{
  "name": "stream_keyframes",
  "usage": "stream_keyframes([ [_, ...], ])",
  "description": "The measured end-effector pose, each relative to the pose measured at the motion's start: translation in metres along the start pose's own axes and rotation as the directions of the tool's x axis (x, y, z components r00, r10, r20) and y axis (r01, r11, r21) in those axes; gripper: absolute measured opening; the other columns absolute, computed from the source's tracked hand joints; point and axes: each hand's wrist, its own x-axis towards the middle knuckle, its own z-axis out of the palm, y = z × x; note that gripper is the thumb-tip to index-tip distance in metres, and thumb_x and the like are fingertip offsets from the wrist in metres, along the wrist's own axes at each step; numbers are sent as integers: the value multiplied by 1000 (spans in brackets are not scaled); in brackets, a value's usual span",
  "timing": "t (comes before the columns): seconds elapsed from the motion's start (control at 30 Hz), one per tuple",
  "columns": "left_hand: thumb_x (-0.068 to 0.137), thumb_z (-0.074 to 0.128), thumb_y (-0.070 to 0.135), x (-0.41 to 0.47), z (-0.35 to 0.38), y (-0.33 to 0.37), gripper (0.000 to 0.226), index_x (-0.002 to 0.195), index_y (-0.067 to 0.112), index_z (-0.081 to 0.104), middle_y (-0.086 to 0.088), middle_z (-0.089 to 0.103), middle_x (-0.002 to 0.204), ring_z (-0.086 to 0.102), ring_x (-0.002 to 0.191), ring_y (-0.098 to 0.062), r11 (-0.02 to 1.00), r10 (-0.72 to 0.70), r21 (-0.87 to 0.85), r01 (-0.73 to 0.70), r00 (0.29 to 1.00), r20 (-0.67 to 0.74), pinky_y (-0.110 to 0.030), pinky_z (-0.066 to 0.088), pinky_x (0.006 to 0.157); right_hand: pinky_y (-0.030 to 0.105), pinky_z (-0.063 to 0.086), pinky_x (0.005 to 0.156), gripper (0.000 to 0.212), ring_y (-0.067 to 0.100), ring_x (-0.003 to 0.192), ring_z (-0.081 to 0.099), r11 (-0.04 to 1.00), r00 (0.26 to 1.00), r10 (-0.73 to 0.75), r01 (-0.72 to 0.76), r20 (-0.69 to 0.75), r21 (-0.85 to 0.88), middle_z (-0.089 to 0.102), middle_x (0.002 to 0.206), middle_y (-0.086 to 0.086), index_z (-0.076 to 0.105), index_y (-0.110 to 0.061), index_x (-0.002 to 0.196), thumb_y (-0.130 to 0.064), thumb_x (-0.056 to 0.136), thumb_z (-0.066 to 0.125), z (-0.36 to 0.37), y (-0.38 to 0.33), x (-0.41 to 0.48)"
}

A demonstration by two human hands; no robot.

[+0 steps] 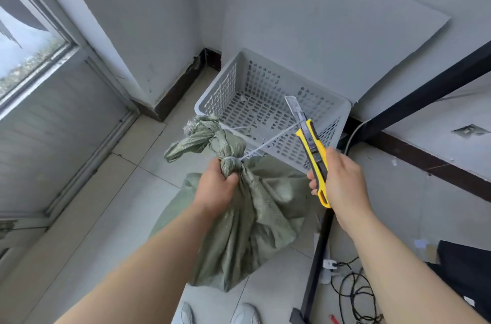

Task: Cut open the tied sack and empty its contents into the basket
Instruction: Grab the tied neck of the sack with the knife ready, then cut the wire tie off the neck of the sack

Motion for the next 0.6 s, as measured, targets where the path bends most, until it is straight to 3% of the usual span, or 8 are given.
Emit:
stream_keyframes([
  [0.1, 87, 63, 19, -9, -8, -4, 50, 122, 23, 27, -3, 60, 85, 60, 76, -28, 995, -23, -94, 21, 999, -23, -42, 51, 71, 37, 48, 55, 41, 23, 56, 58, 1000, 1000, -14, 14, 4, 3, 62, 66, 11, 65, -8, 88, -38, 97, 39, -7, 1, -2],
  [0.17, 87, 62, 15, -13, -13, -8, 67, 135, 36, 19, -5, 65, 89, 65, 73, -30, 996, 20, -87, -24, 999, -41, -42, 53, 71, 39, 52, 59, 38, 24, 58, 62, 1000, 1000, -4, 5, 19, -13, 63, 68, 13, 64, -9, 82, -37, 97, 43, -9, 5, -6],
  [0.23, 90, 57, 12, -15, -17, -10, 71, 143, 43, 22, -6, 67, 104, 66, 84, -28, 997, 69, -22, -70, 997, -26, -35, 50, 76, 40, 53, 61, 35, 23, 58, 61, 999, 999, -9, 10, 47, -35, 62, 68, 14, 63, -9, 81, -35, 96, 46, -10, 9, -11],
  [0.33, 91, 56, 13, -15, -20, -9, 59, 143, 35, 37, -4, 55, 137, 59, 113, -26, 999, 45, -5, -45, 999, 0, -29, 45, 92, 39, 51, 61, 35, 22, 61, 56, 996, 997, -67, 69, 40, -57, 61, 73, 14, 63, -11, 86, -35, 98, 41, -11, 10, -21],
  [0.47, 96, 45, 24, -17, -22, -4, 53, 148, 22, 32, -3, 37, 154, 36, 139, -22, 998, -44, -46, 47, 997, 68, -30, 29, 107, 42, 51, 65, 29, 21, 65, 54, 978, 979, -197, 200, 58, -52, 59, 75, 11, 63, -21, 85, -34, 98, 41, -12, 6, -33],
  [0.53, 100, 38, 23, -18, -22, -1, 49, 149, 20, 32, 0, 34, 155, 30, 143, -19, 996, -21, -80, 29, 995, 93, -28, 22, 113, 43, 53, 72, 26, 19, 70, 58, 943, 951, -259, 287, 168, -167, 62, 76, 5, 65, -25, 91, -39, 97, 44, -13, 8, -33],
  [0.6, 99, 42, 22, -18, -20, 0, 51, 149, 21, 32, 1, 35, 154, 35, 141, -20, 996, -14, -84, 21, 997, 81, -30, 25, 116, 39, 51, 81, 25, 15, 84, 61, 869, 921, -251, 350, 299, -350, 64, 87, -5, 65, -33, 106, -45, 93, 47, -13, 12, -32],
])
